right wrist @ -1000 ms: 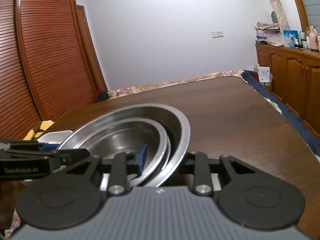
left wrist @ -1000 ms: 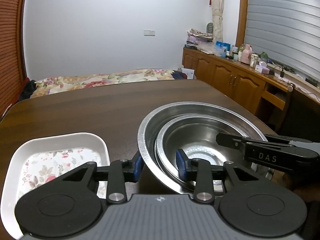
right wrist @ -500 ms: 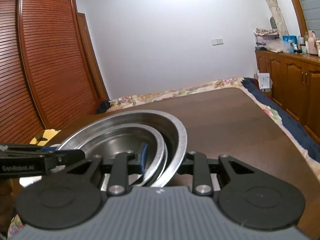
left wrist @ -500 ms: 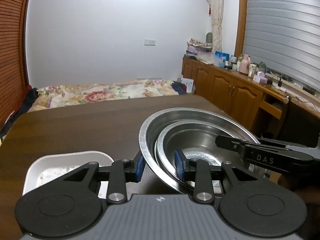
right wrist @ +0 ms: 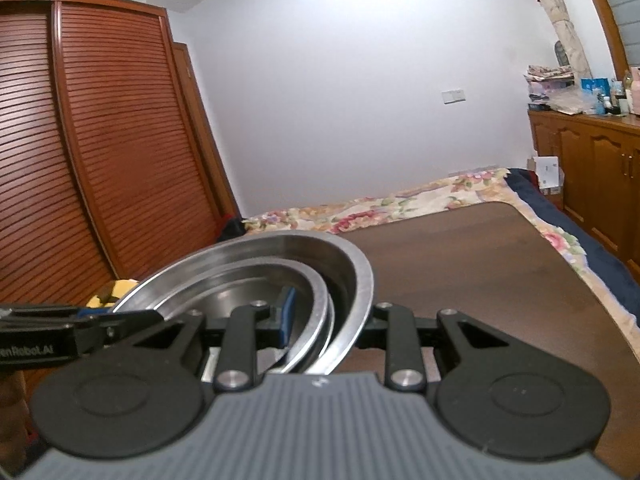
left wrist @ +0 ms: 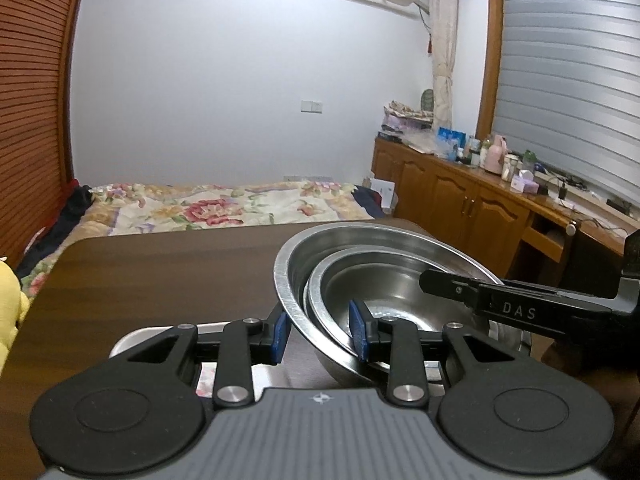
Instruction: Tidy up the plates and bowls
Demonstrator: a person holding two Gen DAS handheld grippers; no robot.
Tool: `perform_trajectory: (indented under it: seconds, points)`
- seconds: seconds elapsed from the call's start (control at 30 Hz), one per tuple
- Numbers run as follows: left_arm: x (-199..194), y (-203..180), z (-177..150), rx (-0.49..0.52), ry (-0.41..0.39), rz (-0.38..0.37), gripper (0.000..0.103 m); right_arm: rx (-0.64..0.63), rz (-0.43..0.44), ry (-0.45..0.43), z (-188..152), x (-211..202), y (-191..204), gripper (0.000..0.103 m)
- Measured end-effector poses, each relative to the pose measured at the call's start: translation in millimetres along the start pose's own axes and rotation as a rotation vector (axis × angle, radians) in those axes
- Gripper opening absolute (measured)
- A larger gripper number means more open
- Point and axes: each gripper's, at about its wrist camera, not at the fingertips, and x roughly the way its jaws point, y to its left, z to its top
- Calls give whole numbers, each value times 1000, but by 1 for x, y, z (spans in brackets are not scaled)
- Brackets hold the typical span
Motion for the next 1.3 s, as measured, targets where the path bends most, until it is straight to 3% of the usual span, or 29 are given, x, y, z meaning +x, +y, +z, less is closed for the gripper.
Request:
perform_trajectory:
  seconds: [0.8,1.3]
  points:
    - [-56,49,12,1,-48,110,34,-16,177,42,6,14,58,29]
    - [-46,79,-14,-44,21,144,34,-66,189,105,-7,31,80,29]
